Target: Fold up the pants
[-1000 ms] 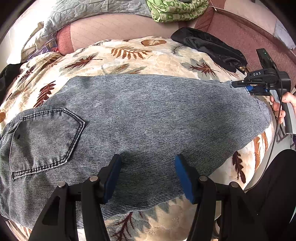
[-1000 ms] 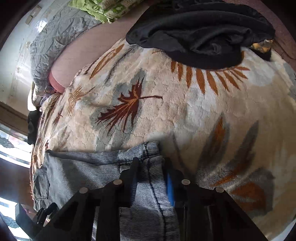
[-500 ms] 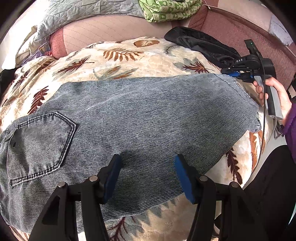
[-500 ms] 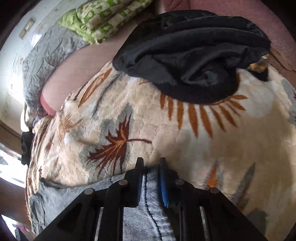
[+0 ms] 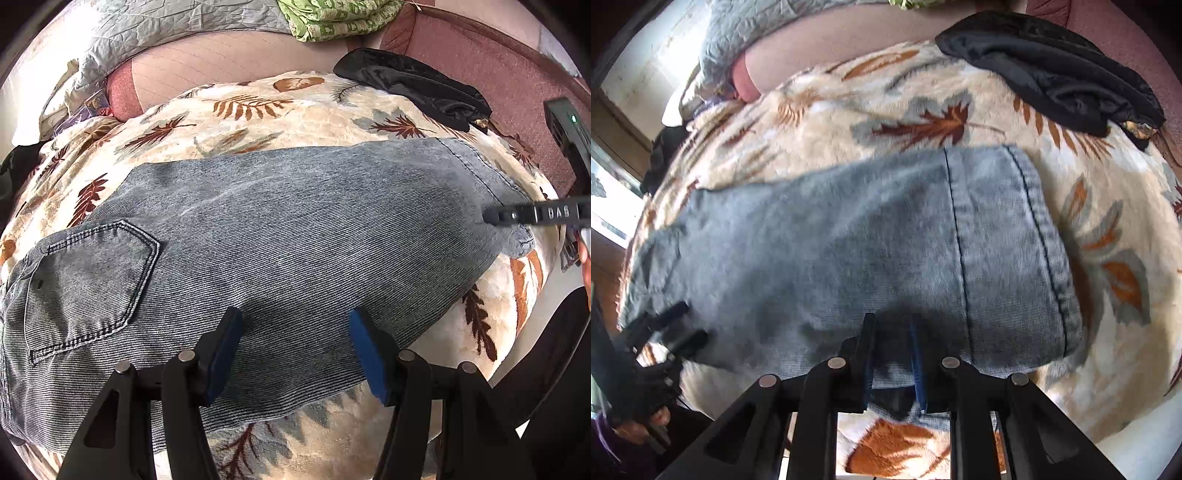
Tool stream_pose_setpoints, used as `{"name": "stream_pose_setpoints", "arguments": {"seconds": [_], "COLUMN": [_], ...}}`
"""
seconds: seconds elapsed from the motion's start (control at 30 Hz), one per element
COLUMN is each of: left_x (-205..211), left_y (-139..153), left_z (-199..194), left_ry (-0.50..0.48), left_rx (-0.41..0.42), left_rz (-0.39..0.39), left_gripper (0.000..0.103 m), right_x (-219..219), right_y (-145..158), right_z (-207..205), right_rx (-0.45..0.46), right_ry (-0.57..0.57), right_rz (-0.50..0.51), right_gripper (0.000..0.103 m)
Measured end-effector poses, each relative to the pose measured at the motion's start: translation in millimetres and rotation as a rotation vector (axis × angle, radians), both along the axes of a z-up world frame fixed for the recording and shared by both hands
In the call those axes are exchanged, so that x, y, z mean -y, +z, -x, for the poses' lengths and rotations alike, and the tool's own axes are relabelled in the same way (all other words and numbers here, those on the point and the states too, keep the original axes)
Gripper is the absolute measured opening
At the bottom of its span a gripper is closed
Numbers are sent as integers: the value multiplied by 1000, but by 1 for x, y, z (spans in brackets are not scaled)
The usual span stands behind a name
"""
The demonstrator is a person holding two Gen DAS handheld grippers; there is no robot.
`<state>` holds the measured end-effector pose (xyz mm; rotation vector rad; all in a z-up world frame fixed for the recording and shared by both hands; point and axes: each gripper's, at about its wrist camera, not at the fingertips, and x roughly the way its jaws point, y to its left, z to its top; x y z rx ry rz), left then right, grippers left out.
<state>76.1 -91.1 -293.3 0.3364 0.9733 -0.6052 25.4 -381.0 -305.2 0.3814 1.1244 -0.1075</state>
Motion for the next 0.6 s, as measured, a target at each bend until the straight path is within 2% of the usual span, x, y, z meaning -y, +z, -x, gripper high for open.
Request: {"name": "stream_pose_setpoints", "arguments": {"seconds": [0.13,0.2,0.27,0.33,0.37,0.47,0.53,0.6], "left_x": [-4,-5,-4,-2,-1,1,7,13], "left_y": [-1,-2,-2,2,5,35,68,107], "left_z": [1,1,2,3,4,13,23,35], "left_ry": [15,28,39,53,61,79,87,99], "left_rx": [2,-1,2,-2,-10,15,86,173], "left_rz": [0,8,0,-12,-5,58,111,171], "left_gripper": [63,65,65,65,65,65,65,68], "right_x": [6,15,25,33,36,43,51,51], "right_y": [-3,-8,-12,-7,3,56,96,135], "right_z": [41,54,61,61,63,82,104,127], "right_rx": [76,116,153,136,137,291,412,543], "right_ry": [-12,-9,-9,-63,-73,-88,-124,-143], "right_rz": [-22,-37,-106,-166,-149,-57,-19,64], "right_gripper": [20,17,16,16,17,19,19,19]}}
